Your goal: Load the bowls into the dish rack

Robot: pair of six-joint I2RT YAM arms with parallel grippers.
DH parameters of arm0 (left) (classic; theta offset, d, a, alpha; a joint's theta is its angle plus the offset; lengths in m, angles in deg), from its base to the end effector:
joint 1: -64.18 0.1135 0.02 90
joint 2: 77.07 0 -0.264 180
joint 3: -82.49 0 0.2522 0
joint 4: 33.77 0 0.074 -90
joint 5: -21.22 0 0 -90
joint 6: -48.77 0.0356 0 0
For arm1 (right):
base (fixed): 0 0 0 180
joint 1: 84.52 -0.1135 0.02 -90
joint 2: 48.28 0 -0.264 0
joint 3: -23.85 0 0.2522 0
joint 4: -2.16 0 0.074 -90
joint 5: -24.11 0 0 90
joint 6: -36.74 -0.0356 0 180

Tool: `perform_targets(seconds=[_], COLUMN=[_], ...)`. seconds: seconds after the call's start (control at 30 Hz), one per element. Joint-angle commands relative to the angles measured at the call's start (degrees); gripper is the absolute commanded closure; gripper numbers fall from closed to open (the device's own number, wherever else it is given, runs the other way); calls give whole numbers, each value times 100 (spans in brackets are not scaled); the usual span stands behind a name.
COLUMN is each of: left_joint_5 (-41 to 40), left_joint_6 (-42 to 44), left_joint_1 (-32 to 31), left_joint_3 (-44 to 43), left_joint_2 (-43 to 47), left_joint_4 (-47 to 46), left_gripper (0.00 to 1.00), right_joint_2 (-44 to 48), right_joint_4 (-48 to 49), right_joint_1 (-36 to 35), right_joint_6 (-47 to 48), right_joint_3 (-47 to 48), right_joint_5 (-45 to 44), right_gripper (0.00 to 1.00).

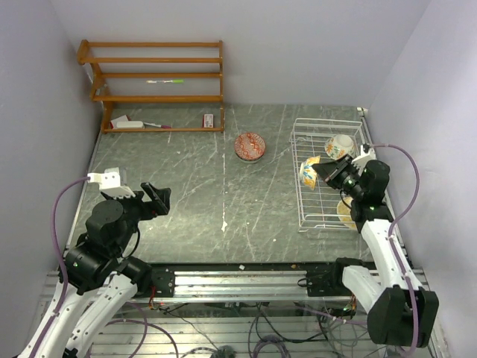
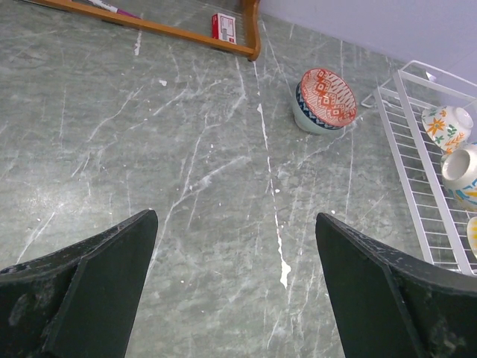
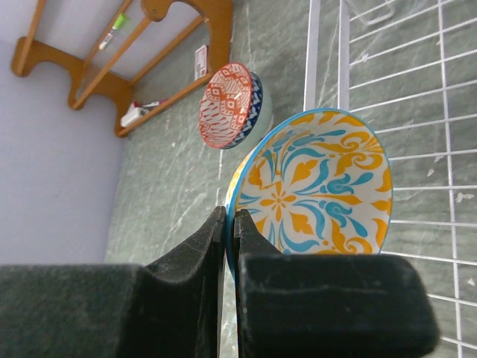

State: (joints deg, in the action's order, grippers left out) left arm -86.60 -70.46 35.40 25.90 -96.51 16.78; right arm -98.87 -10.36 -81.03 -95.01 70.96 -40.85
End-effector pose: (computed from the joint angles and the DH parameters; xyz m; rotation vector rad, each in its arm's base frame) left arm 0.0728 -0.0275 0.3287 -0.2301 1.8006 -0.4428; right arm 0.2068 0.0025 0.2729 0.4343 1.8632 0.8618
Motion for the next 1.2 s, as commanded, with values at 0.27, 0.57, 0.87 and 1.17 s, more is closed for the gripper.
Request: perform_targets(seconds=[0.27, 0.57, 0.87, 1.17], left_joint_5=[33, 18, -8, -43], left_joint_6=[-11, -12, -24, -21], left_joint_1=[-84, -93, -96, -94], left_joint_3=[-129, -137, -136, -147], left_joint_2=[108, 113, 66, 35], left_joint_4=[-49, -43, -32, -23], left_gripper=[2, 2, 2, 2], right_joint_2=[-286, -802, -1093, -911], right_joint_4=[1541, 1500, 1175, -546], right_joint_1=[962, 1426, 2042, 2178], right_joint_6=[-1121, -1101, -779, 259], right_joint_3=[-766, -1178, -1336, -936], right_joint_5=[1523, 1860, 2179, 1577], right_gripper=[99, 99, 97, 87])
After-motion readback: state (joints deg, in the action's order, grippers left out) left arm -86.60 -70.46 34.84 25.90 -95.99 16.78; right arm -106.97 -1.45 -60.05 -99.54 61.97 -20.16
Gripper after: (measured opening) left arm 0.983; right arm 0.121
